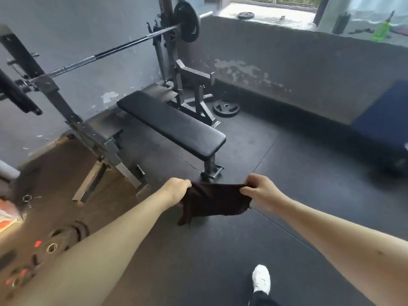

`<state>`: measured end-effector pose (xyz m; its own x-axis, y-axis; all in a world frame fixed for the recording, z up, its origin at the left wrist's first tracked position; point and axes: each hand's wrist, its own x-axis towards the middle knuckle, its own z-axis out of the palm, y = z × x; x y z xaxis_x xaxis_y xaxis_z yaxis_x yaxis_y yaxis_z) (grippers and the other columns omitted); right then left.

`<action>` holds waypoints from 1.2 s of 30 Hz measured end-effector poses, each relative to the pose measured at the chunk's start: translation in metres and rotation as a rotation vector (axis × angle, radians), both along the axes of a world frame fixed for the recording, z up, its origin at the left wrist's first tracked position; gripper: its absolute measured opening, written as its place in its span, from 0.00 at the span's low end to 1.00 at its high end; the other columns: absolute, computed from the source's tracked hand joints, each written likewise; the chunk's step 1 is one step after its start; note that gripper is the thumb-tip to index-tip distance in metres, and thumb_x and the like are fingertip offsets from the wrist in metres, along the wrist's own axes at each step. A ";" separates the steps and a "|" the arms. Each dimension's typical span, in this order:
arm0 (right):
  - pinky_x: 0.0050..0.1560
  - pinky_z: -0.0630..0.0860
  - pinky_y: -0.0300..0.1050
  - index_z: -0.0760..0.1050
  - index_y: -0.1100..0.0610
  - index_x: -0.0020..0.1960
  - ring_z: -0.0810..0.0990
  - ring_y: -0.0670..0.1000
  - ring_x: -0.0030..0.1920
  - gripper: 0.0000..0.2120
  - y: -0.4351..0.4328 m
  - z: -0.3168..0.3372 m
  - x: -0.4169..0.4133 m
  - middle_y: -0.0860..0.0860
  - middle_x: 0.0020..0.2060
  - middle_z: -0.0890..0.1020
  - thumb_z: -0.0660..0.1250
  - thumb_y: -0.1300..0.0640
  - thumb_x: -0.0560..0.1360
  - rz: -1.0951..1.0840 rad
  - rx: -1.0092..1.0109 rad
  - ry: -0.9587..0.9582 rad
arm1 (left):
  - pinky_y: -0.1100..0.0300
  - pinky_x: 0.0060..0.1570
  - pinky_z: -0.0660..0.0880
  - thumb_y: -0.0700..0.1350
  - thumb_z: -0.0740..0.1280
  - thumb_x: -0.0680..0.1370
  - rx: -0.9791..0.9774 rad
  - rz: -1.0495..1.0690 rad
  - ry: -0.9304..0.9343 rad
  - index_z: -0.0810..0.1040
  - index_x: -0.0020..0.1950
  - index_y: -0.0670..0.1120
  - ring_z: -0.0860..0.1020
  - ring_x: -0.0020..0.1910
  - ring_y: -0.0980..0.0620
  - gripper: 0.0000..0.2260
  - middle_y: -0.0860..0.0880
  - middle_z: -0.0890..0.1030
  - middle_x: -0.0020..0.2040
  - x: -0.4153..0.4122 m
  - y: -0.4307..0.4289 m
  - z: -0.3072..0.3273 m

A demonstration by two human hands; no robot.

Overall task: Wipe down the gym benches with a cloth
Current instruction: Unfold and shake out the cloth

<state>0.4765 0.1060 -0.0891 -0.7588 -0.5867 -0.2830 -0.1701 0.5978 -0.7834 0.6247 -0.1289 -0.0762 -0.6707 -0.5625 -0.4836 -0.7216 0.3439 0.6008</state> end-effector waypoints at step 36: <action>0.47 0.83 0.53 0.76 0.52 0.46 0.85 0.59 0.45 0.12 -0.271 -0.480 -0.314 0.52 0.41 0.83 0.77 0.61 0.68 0.233 0.584 -0.326 | 0.54 0.35 0.66 0.41 0.68 0.76 0.482 0.943 -0.176 0.71 0.33 0.45 0.73 0.38 0.44 0.12 0.48 0.74 0.32 -0.298 -0.075 -0.488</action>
<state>0.1626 -0.1650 -0.5695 -0.4545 -0.4068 -0.7924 -0.1561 0.9123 -0.3787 0.3266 -0.2038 -0.5646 0.0348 -0.5410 -0.8403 -0.6616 -0.6427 0.3863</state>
